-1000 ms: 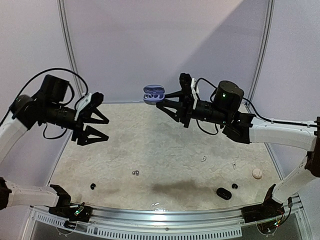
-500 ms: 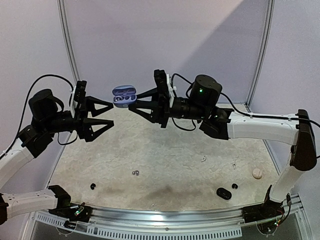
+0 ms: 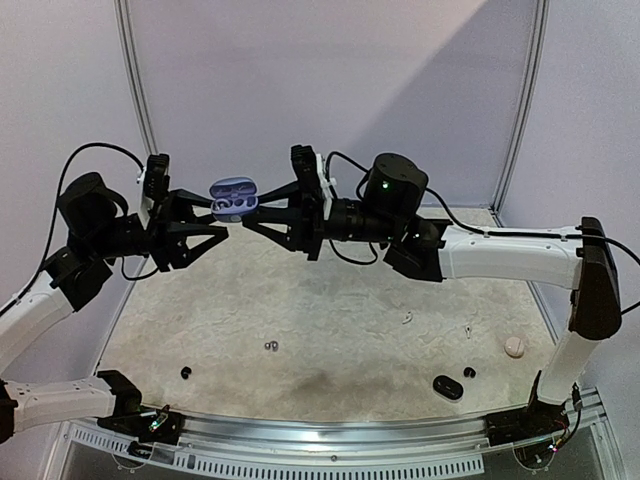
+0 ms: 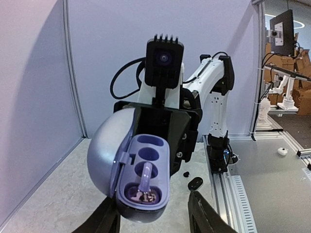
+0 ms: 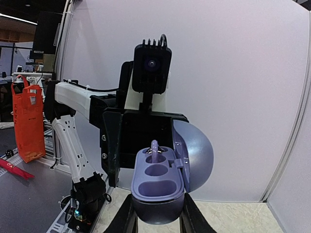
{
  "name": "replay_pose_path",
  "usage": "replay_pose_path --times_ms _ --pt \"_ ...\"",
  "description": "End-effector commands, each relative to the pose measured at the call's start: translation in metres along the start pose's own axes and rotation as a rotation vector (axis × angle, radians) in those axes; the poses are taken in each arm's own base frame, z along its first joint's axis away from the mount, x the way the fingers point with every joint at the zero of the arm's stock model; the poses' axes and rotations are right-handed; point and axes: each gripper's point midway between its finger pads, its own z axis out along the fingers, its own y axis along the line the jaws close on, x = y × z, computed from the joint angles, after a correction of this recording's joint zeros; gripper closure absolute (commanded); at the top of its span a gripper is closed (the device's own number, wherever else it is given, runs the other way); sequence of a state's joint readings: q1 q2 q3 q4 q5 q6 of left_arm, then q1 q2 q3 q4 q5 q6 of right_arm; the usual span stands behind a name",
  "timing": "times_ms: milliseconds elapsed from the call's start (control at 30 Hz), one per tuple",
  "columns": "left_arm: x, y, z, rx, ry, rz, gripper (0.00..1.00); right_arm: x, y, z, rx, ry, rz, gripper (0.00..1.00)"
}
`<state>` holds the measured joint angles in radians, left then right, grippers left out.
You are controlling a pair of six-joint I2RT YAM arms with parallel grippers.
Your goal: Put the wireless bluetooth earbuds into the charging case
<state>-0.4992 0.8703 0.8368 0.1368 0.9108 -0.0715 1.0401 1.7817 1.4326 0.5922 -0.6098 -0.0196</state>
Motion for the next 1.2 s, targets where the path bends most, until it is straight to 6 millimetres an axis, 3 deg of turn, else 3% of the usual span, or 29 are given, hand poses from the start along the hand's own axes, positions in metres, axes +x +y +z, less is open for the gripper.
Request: replay_pose_path --times_ms 0,433,467,633,800,933,1067,1167 --pt "-0.013 -0.003 0.000 0.025 -0.043 0.053 0.55 0.000 0.001 0.005 -0.010 -0.002 -0.005 1.00" --pt "-0.011 -0.005 0.000 0.029 -0.039 0.037 1.00 0.002 -0.003 0.007 0.008 -0.014 0.001 1.00" --pt "-0.011 -0.004 -0.001 0.022 -0.039 0.030 1.00 0.003 -0.006 0.007 0.024 -0.011 0.005 1.00" --pt "-0.006 0.018 -0.008 -0.139 -0.032 -0.051 1.00 0.021 -0.029 0.003 0.166 0.059 0.099 0.60" --pt "0.010 0.050 -0.028 -0.362 -0.021 -0.143 1.00 0.059 -0.067 -0.017 0.414 0.196 0.261 0.44" --pt "0.030 0.067 -0.049 -0.503 0.001 -0.166 1.00 0.113 -0.091 -0.038 0.627 0.375 0.413 0.43" --pt "0.042 0.076 -0.070 -0.605 0.009 -0.141 1.00 0.178 -0.098 -0.058 0.795 0.594 0.584 0.45" --pt "0.050 0.080 -0.084 -0.674 0.034 -0.105 1.00 0.207 -0.102 -0.072 0.915 0.743 0.662 0.51"
